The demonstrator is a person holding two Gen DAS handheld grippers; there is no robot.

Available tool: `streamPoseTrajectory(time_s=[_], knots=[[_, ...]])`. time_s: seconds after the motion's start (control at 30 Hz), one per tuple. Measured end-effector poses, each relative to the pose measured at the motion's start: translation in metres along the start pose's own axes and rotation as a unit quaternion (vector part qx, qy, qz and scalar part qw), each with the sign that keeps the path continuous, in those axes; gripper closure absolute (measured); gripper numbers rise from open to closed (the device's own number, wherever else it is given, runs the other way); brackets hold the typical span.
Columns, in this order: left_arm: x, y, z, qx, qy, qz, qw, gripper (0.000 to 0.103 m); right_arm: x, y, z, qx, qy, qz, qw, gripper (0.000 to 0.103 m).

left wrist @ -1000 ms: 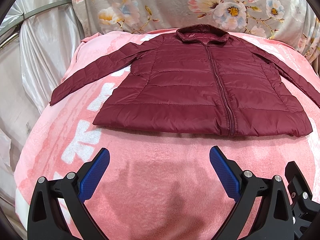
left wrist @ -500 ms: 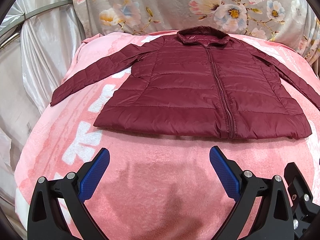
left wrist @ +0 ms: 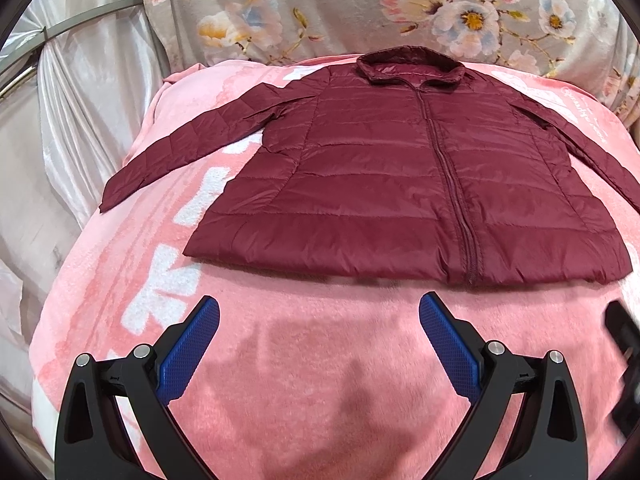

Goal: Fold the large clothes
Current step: 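Grasp the jacket sleeve with the right tool and fold it across the body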

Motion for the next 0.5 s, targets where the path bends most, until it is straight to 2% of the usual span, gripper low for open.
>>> streamPoseTrajectory(time_s=[0.13,0.27,0.43,0.5], knots=[[-0.001,0.013,0.009,-0.005,-0.002,0.008,1.0000,0.006,0.063,0.027,0.020,-0.026,0.077,-0.017,0.997,0.005],[0.004,0.026,0.020,-0.004,0.007,0.017,0.9998,0.006,0.134,0.051,0.045,-0.039,0.161,-0.032,0.986,0.005],[0.010,0.044,0.041,-0.002,0.003,0.019,0.9998,0.006,0.224,0.088,0.072,-0.068,0.258,-0.079,0.960,0.005],[0.013,0.052,0.050,-0.003,0.002,0.020,0.9998,0.006,0.259,0.099,0.081,-0.059,0.293,-0.098,0.949,0.005]])
Point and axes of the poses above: each gripper's, at about its wrist camera, not at the fingertips, and y roughly the way its jaws point, x to its right, z to its top, the point moved 10 cm from there along y, roughly the way its jaws point, and after that the axes turned 3 degrees about z, right-handed, at the moved point
